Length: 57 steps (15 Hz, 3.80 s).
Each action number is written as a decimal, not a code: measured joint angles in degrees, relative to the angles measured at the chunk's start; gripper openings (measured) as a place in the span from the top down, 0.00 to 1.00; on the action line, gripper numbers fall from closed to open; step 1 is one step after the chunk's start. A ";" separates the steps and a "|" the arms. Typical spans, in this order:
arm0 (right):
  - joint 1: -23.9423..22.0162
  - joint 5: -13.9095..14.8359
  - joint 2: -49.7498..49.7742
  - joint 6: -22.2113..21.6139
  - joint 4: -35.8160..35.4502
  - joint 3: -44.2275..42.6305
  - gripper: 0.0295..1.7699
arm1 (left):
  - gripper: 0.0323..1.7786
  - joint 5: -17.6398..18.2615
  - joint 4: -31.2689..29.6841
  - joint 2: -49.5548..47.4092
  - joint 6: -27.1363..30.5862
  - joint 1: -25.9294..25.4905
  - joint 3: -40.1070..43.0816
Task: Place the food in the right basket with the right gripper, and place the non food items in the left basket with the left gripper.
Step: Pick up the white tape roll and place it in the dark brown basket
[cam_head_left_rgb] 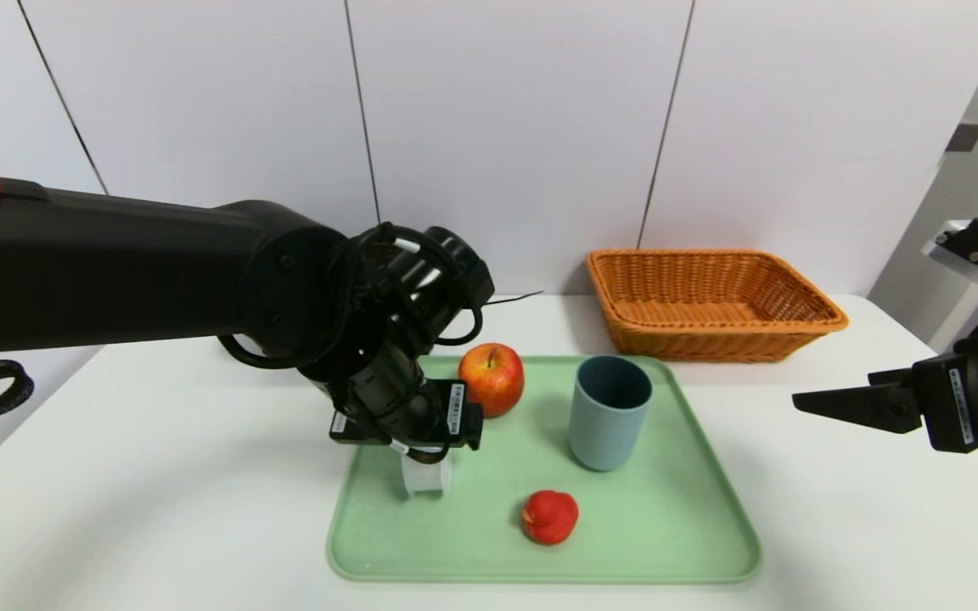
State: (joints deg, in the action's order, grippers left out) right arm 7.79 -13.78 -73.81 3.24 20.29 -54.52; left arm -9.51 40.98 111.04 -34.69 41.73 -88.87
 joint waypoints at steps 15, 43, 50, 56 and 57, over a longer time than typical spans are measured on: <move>-0.11 -0.09 0.85 -0.05 0.07 0.24 0.04 | 0.68 -1.32 0.30 -0.66 0.39 -0.26 -0.43; 1.30 -6.12 3.84 0.06 -5.46 0.66 0.04 | 0.68 -2.08 -12.24 9.83 21.86 -30.03 -23.83; 1.66 -6.06 4.08 -0.02 -5.41 1.77 0.04 | 0.68 -2.12 -15.82 14.48 24.28 -33.71 -23.98; 2.01 -6.06 4.11 -0.11 -5.35 1.95 0.04 | 0.50 -2.10 -15.77 14.95 25.82 -35.62 -23.98; 2.01 -6.03 4.13 -0.13 -5.30 1.95 0.04 | 0.45 -2.10 -15.88 14.97 25.71 -35.62 -23.98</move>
State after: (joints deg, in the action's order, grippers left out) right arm 9.80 -19.81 -69.68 3.11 14.98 -52.57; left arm -11.61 25.10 126.01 -8.98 6.11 -112.85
